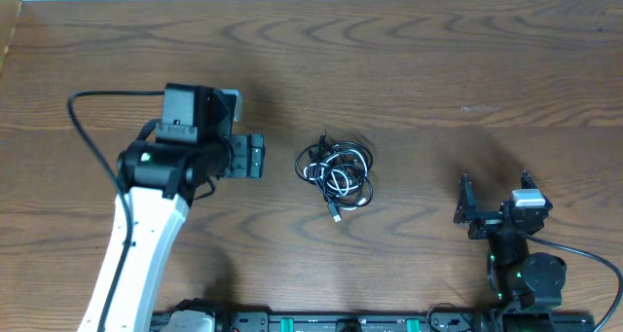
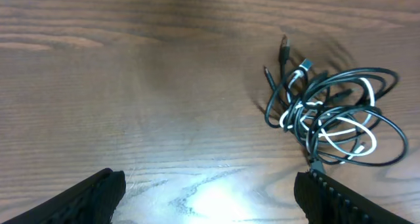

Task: Untangle cables
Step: 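Move the left gripper forward toward the black-and-white cable tangle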

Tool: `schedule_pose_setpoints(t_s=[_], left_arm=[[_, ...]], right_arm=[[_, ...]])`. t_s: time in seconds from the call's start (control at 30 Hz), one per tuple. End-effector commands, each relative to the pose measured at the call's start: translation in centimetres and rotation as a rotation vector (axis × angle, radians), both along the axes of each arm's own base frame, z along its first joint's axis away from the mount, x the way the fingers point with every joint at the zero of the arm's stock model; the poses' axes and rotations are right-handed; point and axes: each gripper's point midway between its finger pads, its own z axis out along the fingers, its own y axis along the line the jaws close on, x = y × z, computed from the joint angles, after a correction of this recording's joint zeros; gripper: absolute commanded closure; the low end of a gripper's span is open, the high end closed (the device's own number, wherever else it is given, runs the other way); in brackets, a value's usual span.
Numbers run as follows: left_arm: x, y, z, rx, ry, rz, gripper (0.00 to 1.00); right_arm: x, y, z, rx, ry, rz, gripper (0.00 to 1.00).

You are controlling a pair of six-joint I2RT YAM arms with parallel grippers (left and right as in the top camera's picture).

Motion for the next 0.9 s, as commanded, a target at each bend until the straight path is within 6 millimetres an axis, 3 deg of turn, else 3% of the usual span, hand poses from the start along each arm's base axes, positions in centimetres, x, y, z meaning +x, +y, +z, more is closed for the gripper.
schedule_pose_setpoints(t_s=[0.0, 0.17, 0.47, 0.87], left_arm=[[0.6, -0.5, -0.4, -0.012, 0.024, -0.013, 0.12], [0.5, -3.8, -1.4, -0.085, 0.054, -0.172, 0.13], [0.6, -8.3, -4.2, -0.041, 0.094, -0.344, 0.12], [1.5, -9.1, -4.9, -0.028, 0.072, -0.360, 0.12]], right_arm=[[0.0, -0.2, 0.0, 0.007, 0.000, -0.005, 0.01], [0.0, -0.2, 0.0, 0.007, 0.000, -0.005, 0.01], [0.0, -0.2, 0.0, 0.007, 0.000, -0.005, 0.01], [0.0, -0.2, 0.0, 0.007, 0.000, -0.005, 0.01]])
